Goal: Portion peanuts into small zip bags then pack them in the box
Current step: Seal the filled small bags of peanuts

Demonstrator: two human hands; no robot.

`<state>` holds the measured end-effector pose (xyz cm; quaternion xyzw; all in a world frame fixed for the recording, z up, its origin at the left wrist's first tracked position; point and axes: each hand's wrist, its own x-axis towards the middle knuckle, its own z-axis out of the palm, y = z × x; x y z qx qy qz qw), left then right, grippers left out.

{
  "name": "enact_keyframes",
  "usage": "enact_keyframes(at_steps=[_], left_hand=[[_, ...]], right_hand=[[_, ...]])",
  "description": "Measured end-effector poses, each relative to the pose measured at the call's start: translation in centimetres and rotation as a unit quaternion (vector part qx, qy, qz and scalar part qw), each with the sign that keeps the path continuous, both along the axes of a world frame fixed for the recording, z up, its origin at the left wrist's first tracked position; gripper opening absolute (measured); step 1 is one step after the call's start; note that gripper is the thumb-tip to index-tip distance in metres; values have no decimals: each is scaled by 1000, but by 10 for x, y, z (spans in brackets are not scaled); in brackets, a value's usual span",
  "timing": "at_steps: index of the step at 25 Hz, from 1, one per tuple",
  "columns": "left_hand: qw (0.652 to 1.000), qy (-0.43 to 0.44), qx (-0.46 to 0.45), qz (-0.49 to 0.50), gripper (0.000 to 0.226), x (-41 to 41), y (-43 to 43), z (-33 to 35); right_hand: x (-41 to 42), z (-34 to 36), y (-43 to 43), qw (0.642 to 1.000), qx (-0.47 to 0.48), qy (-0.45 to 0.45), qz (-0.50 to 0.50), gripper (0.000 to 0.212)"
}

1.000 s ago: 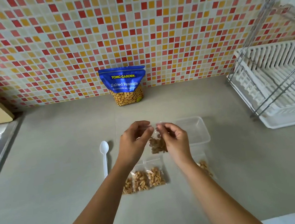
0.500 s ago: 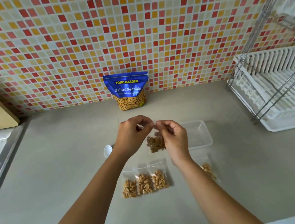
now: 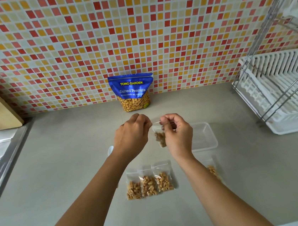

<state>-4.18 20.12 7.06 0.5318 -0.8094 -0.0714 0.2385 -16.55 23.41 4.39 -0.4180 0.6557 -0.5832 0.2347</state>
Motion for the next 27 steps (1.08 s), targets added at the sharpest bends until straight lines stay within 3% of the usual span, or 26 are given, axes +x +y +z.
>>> enact_keyframes(at_steps=[5, 8, 9, 11, 13, 17, 21, 23, 27], left_hand=[[1000, -23, 9, 2, 21, 9, 1, -8], [990, 122, 73, -13, 17, 14, 7, -19], [968, 207, 139, -6, 19, 15, 13, -23], [891, 341, 299, 9, 26, 11, 31, -33], [847, 374, 378, 7, 23, 2, 49, -52], [812, 393, 424, 86, 20, -18, 68, -86], [829, 324, 431, 149, 13, -32, 85, -111], [854, 267, 416, 161, 12, -39, 91, -119], [895, 175, 373, 171, 14, -49, 99, -132]], right_hand=[[1, -7, 1, 1000, 22, -7, 8, 9], [-1, -15, 2, 994, 56, -86, 34, 9], [-3, -18, 3, 990, 68, -114, 40, 9], [-5, -22, 7, 982, 79, -167, 46, 11], [-7, -31, 13, 973, 88, -207, 43, 14], [-18, -64, 31, 970, 140, -200, -1, 11], [-38, -98, 48, 971, 222, -89, -26, 9], [-45, -110, 55, 966, 252, -42, -28, 12], [-51, -126, 56, 959, 282, -9, -26, 17]])
